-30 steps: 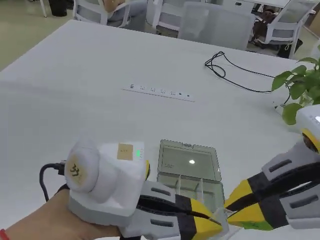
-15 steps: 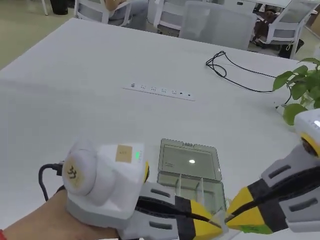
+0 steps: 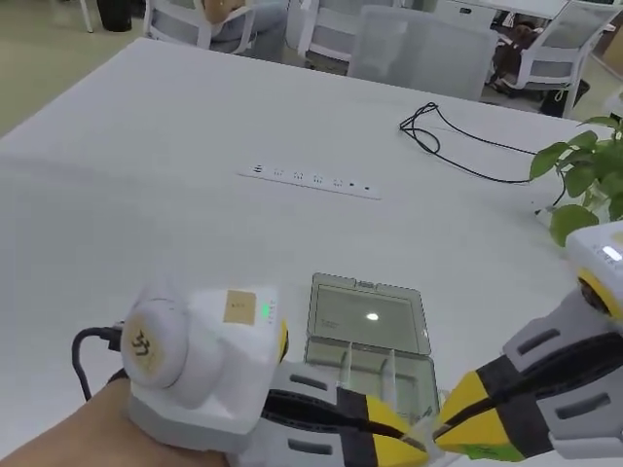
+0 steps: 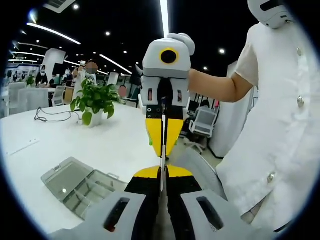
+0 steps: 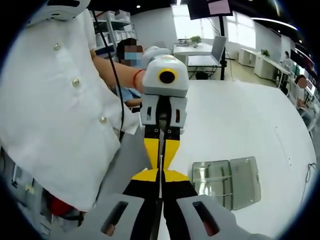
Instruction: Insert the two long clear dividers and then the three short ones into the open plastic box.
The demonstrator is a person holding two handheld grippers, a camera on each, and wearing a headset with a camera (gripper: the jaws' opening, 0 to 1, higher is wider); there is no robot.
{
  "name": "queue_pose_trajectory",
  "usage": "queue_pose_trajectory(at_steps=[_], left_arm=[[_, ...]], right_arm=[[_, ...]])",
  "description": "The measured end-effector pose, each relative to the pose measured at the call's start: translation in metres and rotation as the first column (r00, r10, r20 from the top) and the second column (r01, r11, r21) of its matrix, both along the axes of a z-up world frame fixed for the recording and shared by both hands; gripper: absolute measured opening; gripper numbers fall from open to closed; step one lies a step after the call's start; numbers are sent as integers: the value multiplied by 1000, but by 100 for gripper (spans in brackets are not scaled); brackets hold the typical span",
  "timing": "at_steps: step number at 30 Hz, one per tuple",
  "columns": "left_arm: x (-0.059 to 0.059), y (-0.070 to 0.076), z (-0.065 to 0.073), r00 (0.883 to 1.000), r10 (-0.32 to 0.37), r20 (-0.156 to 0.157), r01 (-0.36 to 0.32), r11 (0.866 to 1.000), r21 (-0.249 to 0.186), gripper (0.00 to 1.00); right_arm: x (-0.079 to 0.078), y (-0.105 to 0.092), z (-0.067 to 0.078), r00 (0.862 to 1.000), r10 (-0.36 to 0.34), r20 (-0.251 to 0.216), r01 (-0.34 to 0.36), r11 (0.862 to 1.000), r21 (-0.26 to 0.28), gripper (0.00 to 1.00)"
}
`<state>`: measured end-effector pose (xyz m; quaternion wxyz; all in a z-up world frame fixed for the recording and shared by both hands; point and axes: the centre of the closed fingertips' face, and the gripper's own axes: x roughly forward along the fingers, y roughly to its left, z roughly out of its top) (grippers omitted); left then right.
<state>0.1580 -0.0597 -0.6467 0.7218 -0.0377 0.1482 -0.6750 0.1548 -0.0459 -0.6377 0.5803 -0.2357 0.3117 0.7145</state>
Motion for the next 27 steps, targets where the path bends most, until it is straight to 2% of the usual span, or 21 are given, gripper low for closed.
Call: queue_pose_trajectory(at_steps=[9, 16, 18, 27], left_arm=[[2, 2, -4, 1000, 16, -24, -16, 1000, 4, 3], [7, 8, -7, 998, 52, -30, -51, 999, 14, 10], [8, 10, -10, 997, 63, -44, -62, 998, 21, 13], [16, 21, -19, 990, 131, -45, -129, 991, 41, 27]], right_arm=[[3, 0, -1, 1000, -6, 6, 6, 1000, -1, 3], [7, 0, 0, 1000, -20, 13, 20, 1000, 1, 3], [9, 0, 0, 1000, -26, 17, 26, 1000, 3, 3], [21, -2, -1, 996, -74, 43, 74, 997, 1, 3]])
